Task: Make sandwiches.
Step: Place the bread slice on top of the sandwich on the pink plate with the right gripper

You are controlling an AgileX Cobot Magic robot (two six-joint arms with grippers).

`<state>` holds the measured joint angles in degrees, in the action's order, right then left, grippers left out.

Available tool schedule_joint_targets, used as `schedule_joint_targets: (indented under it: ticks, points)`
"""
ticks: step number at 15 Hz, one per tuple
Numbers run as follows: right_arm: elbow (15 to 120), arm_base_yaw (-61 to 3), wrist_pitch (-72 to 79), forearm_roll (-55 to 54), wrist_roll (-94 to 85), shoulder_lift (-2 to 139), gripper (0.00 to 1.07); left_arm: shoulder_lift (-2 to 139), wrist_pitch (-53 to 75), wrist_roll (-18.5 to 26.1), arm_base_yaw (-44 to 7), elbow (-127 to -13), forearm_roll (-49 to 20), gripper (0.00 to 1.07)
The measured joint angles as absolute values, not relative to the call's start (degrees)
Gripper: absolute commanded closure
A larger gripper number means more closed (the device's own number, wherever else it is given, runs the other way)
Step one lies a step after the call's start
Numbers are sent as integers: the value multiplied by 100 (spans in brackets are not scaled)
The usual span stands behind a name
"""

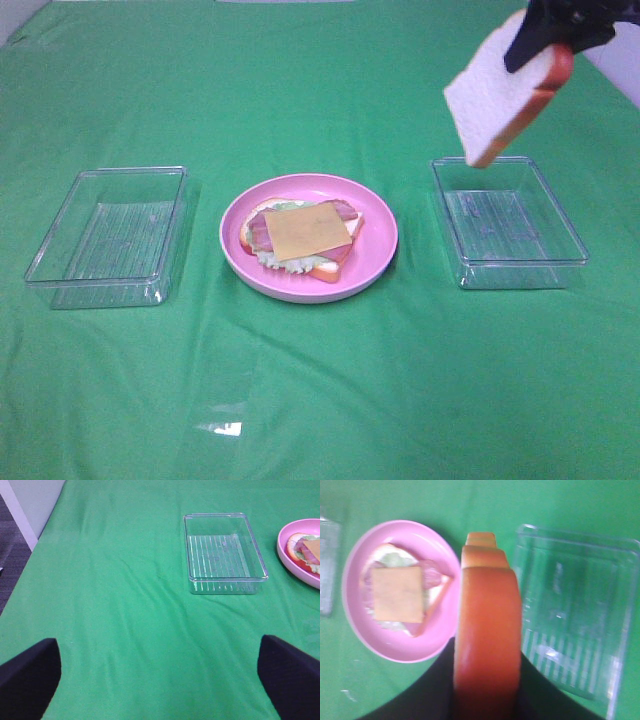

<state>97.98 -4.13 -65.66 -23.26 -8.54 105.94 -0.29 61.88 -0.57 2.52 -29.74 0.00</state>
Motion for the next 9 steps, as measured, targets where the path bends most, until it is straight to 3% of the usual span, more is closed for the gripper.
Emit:
schedule_joint_targets:
  ticks: [6,9]
  points:
    - [9843,-1811,-6228,-3180,-1146,10949,101,-29,6188,-57,252,-2974,0,6]
    - [9843,-2212,-6016,-3455,-1146,11425,101,-29,6188,-57,252,-2974,0,6]
